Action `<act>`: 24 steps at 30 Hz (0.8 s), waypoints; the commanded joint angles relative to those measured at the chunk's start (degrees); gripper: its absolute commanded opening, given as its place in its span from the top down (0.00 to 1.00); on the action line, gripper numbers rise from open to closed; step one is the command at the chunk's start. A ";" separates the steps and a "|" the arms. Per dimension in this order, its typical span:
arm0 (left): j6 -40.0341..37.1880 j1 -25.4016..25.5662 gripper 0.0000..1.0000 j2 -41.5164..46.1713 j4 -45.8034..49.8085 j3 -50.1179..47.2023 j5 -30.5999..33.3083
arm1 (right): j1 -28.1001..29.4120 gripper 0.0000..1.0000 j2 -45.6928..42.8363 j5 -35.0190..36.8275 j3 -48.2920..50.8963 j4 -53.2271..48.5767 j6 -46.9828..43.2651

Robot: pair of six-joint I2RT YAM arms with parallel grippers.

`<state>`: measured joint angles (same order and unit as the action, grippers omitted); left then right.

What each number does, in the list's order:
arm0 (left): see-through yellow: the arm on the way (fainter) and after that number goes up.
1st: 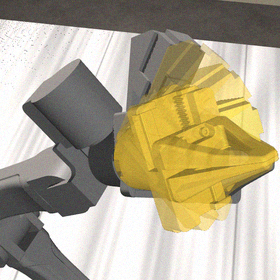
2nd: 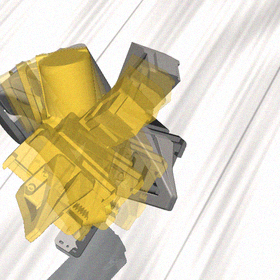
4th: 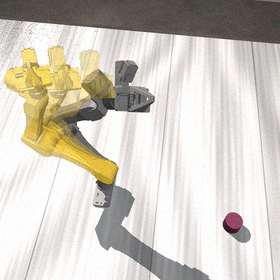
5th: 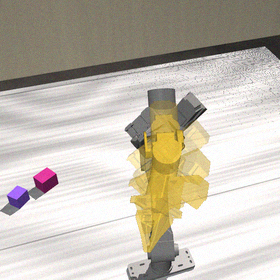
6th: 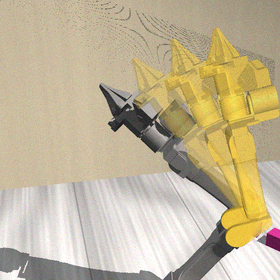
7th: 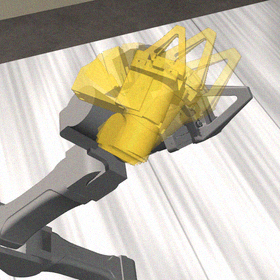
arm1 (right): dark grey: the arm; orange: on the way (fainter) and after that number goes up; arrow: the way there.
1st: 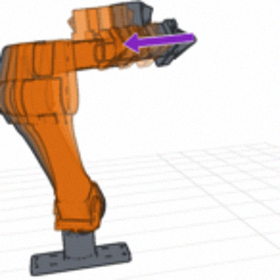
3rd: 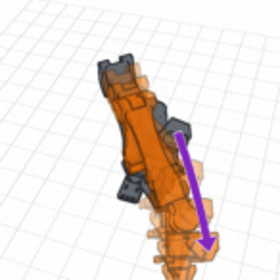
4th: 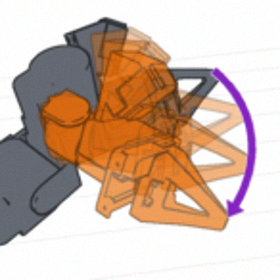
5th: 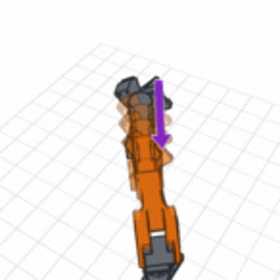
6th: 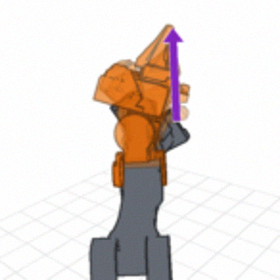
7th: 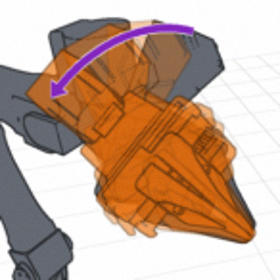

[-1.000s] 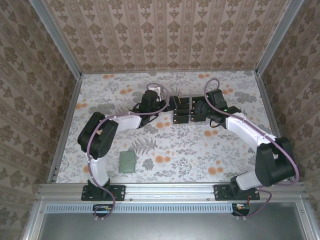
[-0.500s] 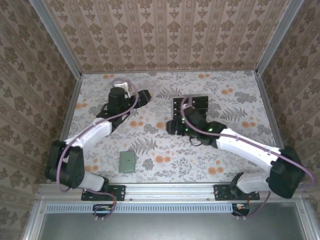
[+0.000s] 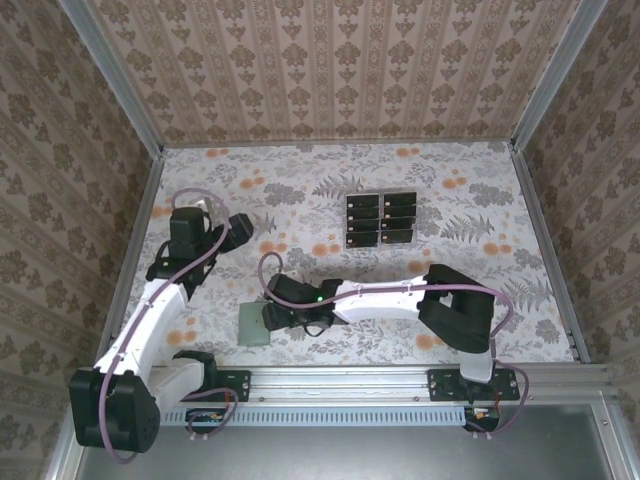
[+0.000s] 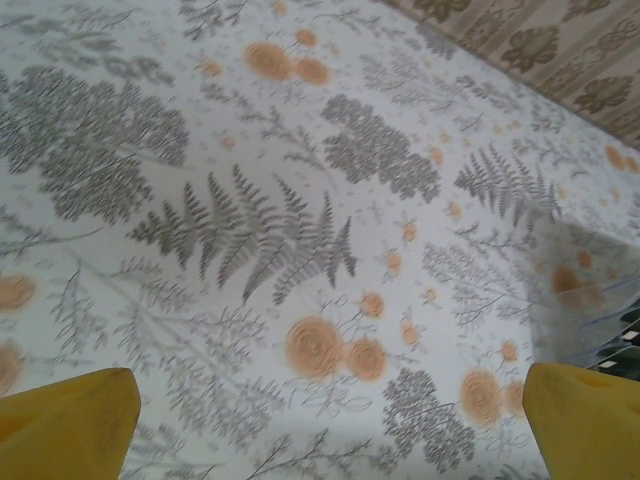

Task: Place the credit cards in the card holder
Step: Move the card holder to the center of the table.

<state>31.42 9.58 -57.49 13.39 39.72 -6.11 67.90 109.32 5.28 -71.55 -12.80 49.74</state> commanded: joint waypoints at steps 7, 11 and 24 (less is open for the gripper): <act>0.97 -1.34 0.00 3.03 2.87 -2.27 -0.15 | 0.58 0.41 5.11 0.26 -6.47 -1.57 2.38; 1.11 -1.46 0.00 2.63 2.38 -2.47 -0.57 | 0.86 0.42 6.92 -0.32 -7.88 -1.94 2.82; 1.19 -1.51 0.00 1.84 1.40 -2.65 -1.79 | 1.40 0.60 10.23 -1.27 -9.53 -3.11 2.84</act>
<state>31.90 8.54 -55.44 15.03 37.87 -6.81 69.06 118.37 4.19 -79.85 -13.93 52.10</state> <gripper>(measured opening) 0.997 0.418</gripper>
